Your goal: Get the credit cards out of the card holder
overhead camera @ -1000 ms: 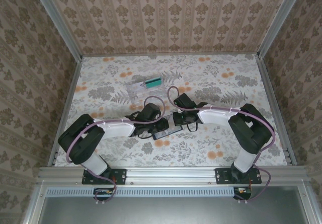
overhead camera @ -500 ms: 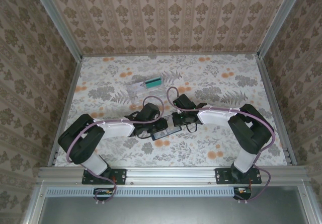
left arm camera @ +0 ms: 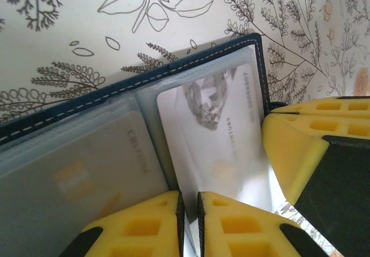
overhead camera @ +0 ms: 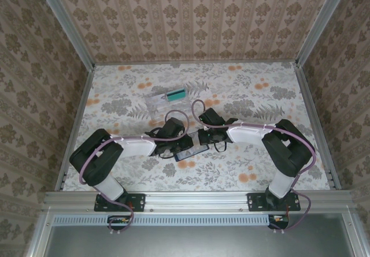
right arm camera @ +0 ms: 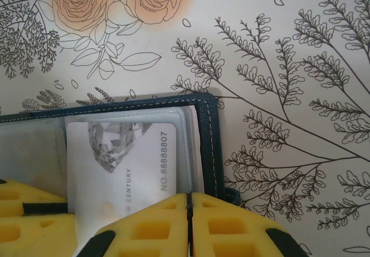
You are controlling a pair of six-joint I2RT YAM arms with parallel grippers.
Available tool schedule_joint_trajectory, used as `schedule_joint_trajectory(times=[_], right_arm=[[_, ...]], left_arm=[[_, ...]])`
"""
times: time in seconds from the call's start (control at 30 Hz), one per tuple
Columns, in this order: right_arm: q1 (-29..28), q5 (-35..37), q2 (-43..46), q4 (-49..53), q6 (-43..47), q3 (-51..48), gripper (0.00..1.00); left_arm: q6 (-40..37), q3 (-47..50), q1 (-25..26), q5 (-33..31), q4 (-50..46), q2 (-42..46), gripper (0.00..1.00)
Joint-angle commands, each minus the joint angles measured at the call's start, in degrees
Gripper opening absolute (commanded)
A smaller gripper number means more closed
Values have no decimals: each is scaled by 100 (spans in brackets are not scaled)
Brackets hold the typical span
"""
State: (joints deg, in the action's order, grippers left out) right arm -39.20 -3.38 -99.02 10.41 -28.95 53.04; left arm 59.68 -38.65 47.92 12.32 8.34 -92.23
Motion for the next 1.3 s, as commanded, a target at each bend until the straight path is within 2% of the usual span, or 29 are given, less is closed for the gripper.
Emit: schedule_joint_trajectory(times=[0.0, 0.23, 0.87, 0.93, 1.1, 1.27], right_arm=[[-70, -135, -136, 146, -120, -170, 11], [-57, 39, -182, 213, -183, -188, 10], [1, 103, -262, 244, -286, -197, 10], [0, 100, -281, 259, -281, -198, 10], [-9, 83, -267, 259, -270, -210, 10], [-23, 25, -314, 219, -274, -211, 10]], left_arm=[[68, 42, 29, 88, 223, -29, 11], [118, 180, -19, 43, 138, 152, 0], [288, 847, -125, -232, -58, 1243, 0], [255, 822, -131, -183, 150, 1196, 3], [362, 695, -135, -38, 656, 871, 20], [627, 787, -143, 38, 1218, 546, 20]])
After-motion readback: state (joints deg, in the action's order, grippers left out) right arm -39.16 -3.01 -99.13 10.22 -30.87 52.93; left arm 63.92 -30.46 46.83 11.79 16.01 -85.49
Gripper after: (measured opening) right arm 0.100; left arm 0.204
